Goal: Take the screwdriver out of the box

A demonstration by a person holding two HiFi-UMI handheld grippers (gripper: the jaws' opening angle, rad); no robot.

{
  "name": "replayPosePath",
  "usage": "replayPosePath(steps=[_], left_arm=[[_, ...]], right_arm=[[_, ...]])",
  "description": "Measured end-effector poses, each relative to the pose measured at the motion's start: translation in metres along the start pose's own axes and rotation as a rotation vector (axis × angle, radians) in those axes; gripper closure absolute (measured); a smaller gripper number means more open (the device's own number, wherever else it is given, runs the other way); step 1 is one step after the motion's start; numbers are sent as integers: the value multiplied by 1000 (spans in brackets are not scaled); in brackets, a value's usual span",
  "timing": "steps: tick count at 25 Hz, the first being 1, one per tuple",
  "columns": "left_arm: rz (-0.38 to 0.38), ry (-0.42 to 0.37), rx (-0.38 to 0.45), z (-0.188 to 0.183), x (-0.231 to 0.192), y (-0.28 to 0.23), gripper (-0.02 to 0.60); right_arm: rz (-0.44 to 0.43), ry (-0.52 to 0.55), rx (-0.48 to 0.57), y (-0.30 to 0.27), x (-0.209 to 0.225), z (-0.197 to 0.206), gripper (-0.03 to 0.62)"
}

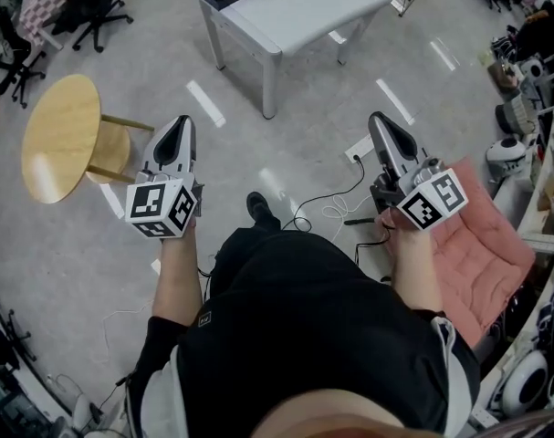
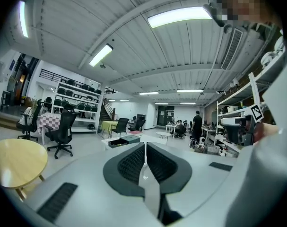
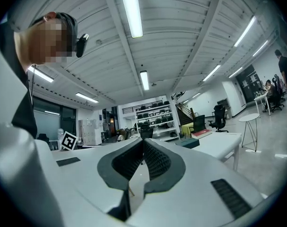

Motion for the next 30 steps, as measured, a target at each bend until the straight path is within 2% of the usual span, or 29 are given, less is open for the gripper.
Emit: replayPosePath(steps=[8, 14, 23, 30], left_arm=[[-27, 23, -3, -12, -61, -54, 557], [-45, 10, 6, -24, -94, -74, 555], [-94, 10, -14, -30, -104, -91, 555], [-133, 8, -45, -29, -101, -131, 555]], right_arm=[[-64, 1, -36, -106, 30, -8, 563], [-104, 14, -29, -155, 40, -13, 563], [-165, -19, -96, -198, 66, -4, 563], [-227, -57, -108, -240, 112, 2, 563]])
Point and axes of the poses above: the fingertips, and each gripper's own axes: y backward along the fingers, x to its right, z out of its underside, the point moved 10 cm from there along y, backward along the fingers, and after that the axes turned 1 degree about x, right-handed, at the moved point
